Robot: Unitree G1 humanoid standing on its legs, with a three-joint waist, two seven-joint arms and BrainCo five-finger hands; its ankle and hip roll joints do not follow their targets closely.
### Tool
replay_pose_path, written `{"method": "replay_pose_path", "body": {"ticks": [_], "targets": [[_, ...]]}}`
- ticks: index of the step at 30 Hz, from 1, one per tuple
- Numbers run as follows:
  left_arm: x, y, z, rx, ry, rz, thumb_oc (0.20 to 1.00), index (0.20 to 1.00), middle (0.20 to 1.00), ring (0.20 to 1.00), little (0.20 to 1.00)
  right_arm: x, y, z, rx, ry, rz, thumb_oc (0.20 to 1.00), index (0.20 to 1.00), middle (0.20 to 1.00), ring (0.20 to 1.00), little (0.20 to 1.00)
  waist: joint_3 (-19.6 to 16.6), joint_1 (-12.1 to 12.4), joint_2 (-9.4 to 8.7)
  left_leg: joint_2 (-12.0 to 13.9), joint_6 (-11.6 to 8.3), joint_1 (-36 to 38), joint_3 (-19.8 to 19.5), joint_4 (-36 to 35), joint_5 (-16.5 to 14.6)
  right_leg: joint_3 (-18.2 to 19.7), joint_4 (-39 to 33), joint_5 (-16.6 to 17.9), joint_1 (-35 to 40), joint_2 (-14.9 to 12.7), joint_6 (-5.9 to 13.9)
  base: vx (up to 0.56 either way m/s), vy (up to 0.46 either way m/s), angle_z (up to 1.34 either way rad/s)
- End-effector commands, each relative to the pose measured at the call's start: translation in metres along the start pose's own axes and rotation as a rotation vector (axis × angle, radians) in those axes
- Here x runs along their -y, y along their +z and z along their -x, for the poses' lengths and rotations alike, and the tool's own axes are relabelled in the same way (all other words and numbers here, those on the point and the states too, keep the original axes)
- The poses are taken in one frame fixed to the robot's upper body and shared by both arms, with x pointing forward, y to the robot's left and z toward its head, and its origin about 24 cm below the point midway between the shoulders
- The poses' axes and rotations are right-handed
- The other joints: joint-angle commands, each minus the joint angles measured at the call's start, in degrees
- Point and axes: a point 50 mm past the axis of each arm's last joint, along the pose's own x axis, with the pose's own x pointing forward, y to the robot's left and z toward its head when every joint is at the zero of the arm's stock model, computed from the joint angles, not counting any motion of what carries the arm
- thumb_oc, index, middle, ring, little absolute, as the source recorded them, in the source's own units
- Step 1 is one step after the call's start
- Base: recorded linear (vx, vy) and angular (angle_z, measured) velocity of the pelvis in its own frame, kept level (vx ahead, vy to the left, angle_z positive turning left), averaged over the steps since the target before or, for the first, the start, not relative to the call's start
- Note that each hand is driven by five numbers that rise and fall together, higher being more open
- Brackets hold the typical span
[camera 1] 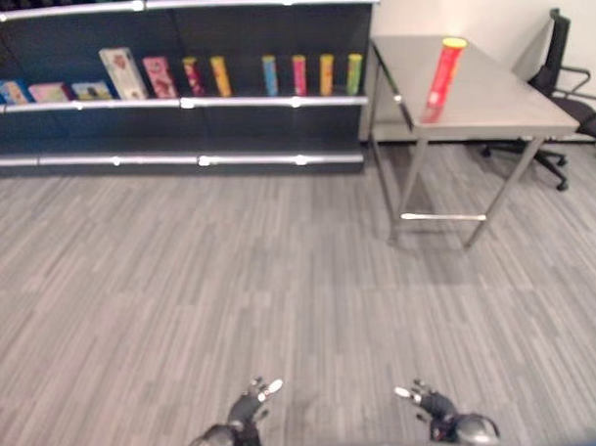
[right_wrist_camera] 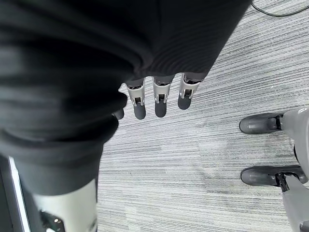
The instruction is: Put the goods on the table back onto the shelves and tidy them up.
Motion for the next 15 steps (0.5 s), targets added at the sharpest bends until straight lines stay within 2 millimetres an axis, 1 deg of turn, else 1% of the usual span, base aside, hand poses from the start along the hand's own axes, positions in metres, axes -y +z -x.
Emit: {"method": "replay_pose_path", "body": {"ticks": [1,3,5,6,7,8,9,10,11,12,13,14,15], "targets": [[0.016,0.012,-0.008,0.062,-0.039,-0.002,1.0,1.0,1.0,1.0,1.0,-0.003,0.01,-0.002,0.049,0.0,0.001,1.0,1.0,1.0,1.0,1.0,-0.67,1.7,0.77,4.51,-3.24,1.43,-6.46,-1.17,1.53,0.69,0.06,4.21,-3.05,-2.18,0.66,0.0,0.0,0.0],[0.016,0.011,-0.008,0.058,-0.037,0.006,1.0,1.0,1.0,1.0,1.0,-0.003,0.01,-0.003,0.05,0.001,0.003,1.0,1.0,1.0,1.0,1.0,-0.56,1.88,0.77,4.68,-3.36,1.58,-6.33,-1.17,1.63,0.51,0.06,4.15,-3.05,-2.19,0.68,0.02,-0.015,0.0],[0.017,0.009,-0.007,0.058,-0.037,0.016,1.0,1.0,1.0,1.0,1.0,-0.004,0.01,-0.003,0.052,0.002,0.003,1.0,1.0,1.0,1.0,1.0,-0.32,2.13,0.58,5.23,-3.6,2.47,-6.11,-1.17,3.01,0.39,0.06,4.72,-2.64,-2.28,0.73,0.04,-0.037,0.0],[0.017,0.009,-0.007,0.058,-0.037,0.016,1.0,1.0,1.0,1.0,1.0,-0.004,0.01,-0.003,0.052,0.002,0.003,1.0,1.0,1.0,1.0,1.0,-0.28,2.13,0.58,5.24,-3.6,2.52,-6.11,-1.17,3.0,0.39,0.06,4.72,-2.59,-2.27,0.73,-0.06,-0.182,0.0],[0.024,0.016,-0.008,0.103,-0.067,0.044,1.0,1.0,1.0,1.0,1.0,-0.003,0.018,-0.002,0.083,0.008,0.008,1.0,1.0,1.0,1.0,1.0,3.59,2.98,-2.28,2.68,-4.97,-7.53,-7.06,20.94,2.84,0.29,0.87,6.03,-1.71,-4.19,1.36,-0.09,-0.161,0.11],[0.024,0.016,-0.008,0.103,-0.067,0.044,1.0,1.0,1.0,1.0,1.0,-0.003,0.018,-0.002,0.084,0.008,0.008,1.0,1.0,1.0,1.0,1.0,3.39,2.77,-2.05,2.8,-4.94,-8.55,-7.35,22.37,2.19,0.05,0.9,6.04,-1.98,-3.98,1.4,-0.1,-0.254,0.35],[0.024,0.019,-0.008,0.123,-0.076,0.063,1.0,1.0,1.0,1.0,1.0,-0.003,0.026,-0.003,0.099,0.017,0.031,1.0,1.0,1.0,1.0,1.0,6.84,4.69,-2.67,0.62,-5.04,-13.33,-8.25,31.68,1.22,0.15,1.55,6.04,-0.28,-4.72,1.25,0.02,-0.096,0.44],[0.021,0.021,-0.008,0.13,-0.065,0.073,1.0,1.0,1.0,1.0,1.0,-0.003,0.029,-0.003,0.109,0.015,0.037,1.0,1.0,1.0,1.0,1.0,7.82,5.52,-2.5,1.35,-4.79,-14.72,-8.01,32.47,0.63,0.24,1.32,5.74,0.73,-4.46,1.12,0.1,-0.068,0.27],[0.019,0.02,-0.007,0.125,-0.057,0.077,1.0,1.0,1.0,1.0,1.0,-0.005,0.033,-0.004,0.119,0.018,0.041,1.0,1.0,1.0,1.0,1.0,7.83,5.95,-2.14,3.31,-4.23,-15.56,-7.52,27.2,0.03,0.57,0.74,5.23,1.66,-4.25,0.99,0.18,0.042,-0.13],[0.019,0.018,-0.007,0.122,-0.06,0.077,1.0,1.0,1.0,1.0,1.0,-0.007,0.033,-0.004,0.123,0.021,0.038,1.0,1.0,1.0,1.0,1.0,7.58,6.57,-2.34,4.33,-3.95,-14.93,-7.19,21.7,0.6,1.39,0.39,5.34,2.0,-4.15,0.86,0.26,0.1,-0.44],[0.018,0.016,-0.006,0.112,-0.063,0.065,1.0,1.0,1.0,1.0,1.0,-0.009,0.033,-0.005,0.125,0.026,0.037,1.0,1.0,1.0,1.0,1.0,7.65,7.12,-2.18,5.65,-3.7,-15.82,-7.57,16.14,0.85,2.16,0.09,4.85,2.91,-4.19,0.73,0.27,0.107,-0.57],[0.018,0.015,-0.006,0.109,-0.066,0.058,1.0,1.0,1.0,1.0,1.0,-0.012,0.032,-0.005,0.128,0.032,0.039,1.0,1.0,1.0,1.0,1.0,7.82,7.89,-2.12,6.67,-3.42,-17.23,-8.24,9.98,1.79,2.76,0.06,4.32,3.21,-4.25,0.64,0.18,0.088,-0.5],[0.018,0.015,-0.006,0.108,-0.066,0.057,1.0,1.0,1.0,1.0,1.0,-0.012,0.032,-0.005,0.129,0.032,0.039,1.0,1.0,1.0,1.0,1.0,7.7,8.02,-2.2,6.72,-3.45,-16.91,-8.11,8.79,2.79,2.9,0.06,4.55,2.93,-4.28,0.64,0.14,0.099,-0.29]]}}
